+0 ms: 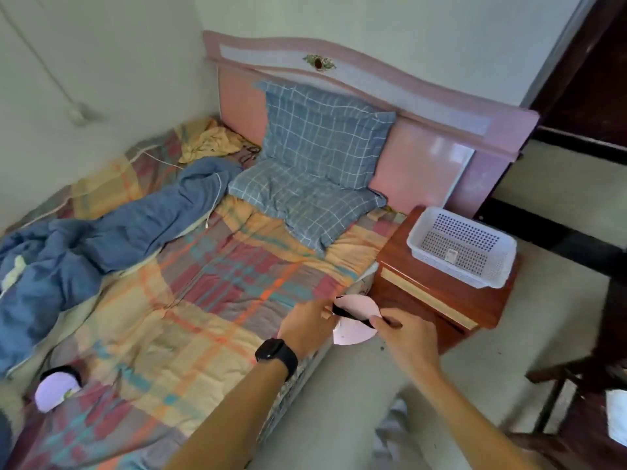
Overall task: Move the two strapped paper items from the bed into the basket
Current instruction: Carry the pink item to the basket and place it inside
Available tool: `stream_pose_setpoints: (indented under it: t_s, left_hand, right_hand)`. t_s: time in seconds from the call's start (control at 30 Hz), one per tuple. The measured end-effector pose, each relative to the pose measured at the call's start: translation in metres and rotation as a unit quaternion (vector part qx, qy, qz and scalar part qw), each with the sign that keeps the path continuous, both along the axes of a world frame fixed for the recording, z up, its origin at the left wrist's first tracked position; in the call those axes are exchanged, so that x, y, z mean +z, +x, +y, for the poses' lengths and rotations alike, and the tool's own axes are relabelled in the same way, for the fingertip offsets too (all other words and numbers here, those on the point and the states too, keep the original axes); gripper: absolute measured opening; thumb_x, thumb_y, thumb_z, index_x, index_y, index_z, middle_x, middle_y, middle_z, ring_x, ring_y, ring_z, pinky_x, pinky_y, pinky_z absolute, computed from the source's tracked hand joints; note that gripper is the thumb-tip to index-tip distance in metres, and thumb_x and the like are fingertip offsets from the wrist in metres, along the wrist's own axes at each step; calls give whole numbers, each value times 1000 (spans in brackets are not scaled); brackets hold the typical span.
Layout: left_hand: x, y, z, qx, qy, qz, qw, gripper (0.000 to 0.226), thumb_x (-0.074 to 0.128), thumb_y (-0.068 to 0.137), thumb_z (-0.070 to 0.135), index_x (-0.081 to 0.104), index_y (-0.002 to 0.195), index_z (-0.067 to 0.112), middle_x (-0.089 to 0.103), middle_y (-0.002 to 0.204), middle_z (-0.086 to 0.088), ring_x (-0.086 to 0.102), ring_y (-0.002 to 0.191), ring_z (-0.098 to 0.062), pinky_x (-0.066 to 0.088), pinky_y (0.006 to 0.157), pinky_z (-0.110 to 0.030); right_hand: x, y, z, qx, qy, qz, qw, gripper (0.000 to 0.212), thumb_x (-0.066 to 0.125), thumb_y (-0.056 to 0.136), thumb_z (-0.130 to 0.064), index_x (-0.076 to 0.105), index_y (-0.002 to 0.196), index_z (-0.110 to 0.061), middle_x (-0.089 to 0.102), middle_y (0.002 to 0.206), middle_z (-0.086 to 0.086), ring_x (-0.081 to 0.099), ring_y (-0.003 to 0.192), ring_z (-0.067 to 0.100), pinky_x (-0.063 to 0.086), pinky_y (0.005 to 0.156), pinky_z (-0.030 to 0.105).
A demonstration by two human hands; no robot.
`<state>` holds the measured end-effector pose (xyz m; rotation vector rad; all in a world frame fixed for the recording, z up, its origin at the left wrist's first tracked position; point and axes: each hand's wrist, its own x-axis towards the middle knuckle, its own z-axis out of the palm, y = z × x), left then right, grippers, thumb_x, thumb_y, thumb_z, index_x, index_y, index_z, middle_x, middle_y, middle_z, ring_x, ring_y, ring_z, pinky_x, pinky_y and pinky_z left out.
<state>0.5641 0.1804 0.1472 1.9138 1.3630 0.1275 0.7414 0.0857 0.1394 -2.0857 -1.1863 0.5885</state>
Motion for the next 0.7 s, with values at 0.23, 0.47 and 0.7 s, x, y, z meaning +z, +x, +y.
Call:
stream_pose_setpoints:
  t_s: [0.23, 0.47, 0.7]
  left_hand:
    - [-22, 152, 56, -150, 74, 125, 978, 52, 47, 92, 28, 38, 143, 29, 60, 131, -11, 57, 115, -34, 51, 92, -43]
    - [-63, 263, 114, -185, 85, 213, 956, 65, 50, 92, 36, 24, 151, 26, 21, 162, -5, 13, 149, -28, 12, 120, -53]
    - [-102, 337, 168, -212, 100, 212, 949, 75, 46, 94, 43, 7, 155, 26, 1, 165, -3, -5, 151, -25, 0, 120, -56]
  right_hand:
    - [-31, 159, 31, -34, -42, -57, 997, 15, 68, 89, -29, 77, 96, -19, 78, 87, -3, 65, 77, 15, 51, 69, 29]
    - [-66, 292, 73, -107, -99, -3, 989, 21, 61, 92, -33, 75, 98, -18, 75, 86, 1, 61, 78, 22, 39, 70, 26]
    - [-117, 360, 125, -169, -109, 66, 977, 22, 57, 93, -30, 72, 99, -15, 77, 88, 6, 69, 87, 28, 52, 80, 37]
